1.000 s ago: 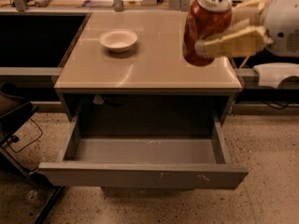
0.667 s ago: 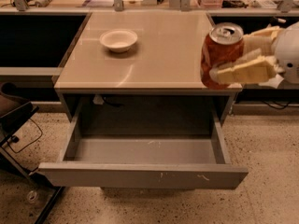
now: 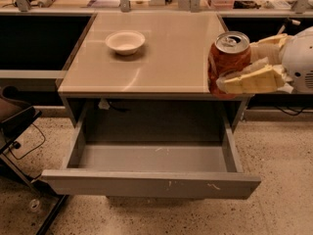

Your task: Place coke can into top drawer

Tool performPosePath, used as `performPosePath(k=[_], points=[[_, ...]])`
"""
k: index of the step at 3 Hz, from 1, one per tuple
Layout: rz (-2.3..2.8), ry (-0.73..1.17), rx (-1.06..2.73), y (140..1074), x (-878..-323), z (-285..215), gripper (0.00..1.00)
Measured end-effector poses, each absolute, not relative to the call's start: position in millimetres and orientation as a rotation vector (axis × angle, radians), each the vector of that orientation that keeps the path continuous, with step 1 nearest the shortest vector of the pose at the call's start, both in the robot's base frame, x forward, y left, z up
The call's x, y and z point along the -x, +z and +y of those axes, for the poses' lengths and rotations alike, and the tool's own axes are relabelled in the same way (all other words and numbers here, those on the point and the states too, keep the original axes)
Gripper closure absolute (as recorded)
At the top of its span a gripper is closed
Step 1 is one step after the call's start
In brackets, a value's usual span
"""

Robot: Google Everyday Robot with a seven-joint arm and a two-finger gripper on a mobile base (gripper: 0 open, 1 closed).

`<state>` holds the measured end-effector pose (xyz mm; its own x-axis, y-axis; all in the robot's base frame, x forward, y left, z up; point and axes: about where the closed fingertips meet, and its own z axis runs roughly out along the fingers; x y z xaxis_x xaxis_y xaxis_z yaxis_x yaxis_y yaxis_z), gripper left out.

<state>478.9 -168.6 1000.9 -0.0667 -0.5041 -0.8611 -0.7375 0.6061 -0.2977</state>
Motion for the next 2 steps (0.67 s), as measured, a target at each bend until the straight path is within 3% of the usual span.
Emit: performPosePath(k=[2], points=[[1.893,0.301,1.091,838.9,-501.3,-158.1,1.0]])
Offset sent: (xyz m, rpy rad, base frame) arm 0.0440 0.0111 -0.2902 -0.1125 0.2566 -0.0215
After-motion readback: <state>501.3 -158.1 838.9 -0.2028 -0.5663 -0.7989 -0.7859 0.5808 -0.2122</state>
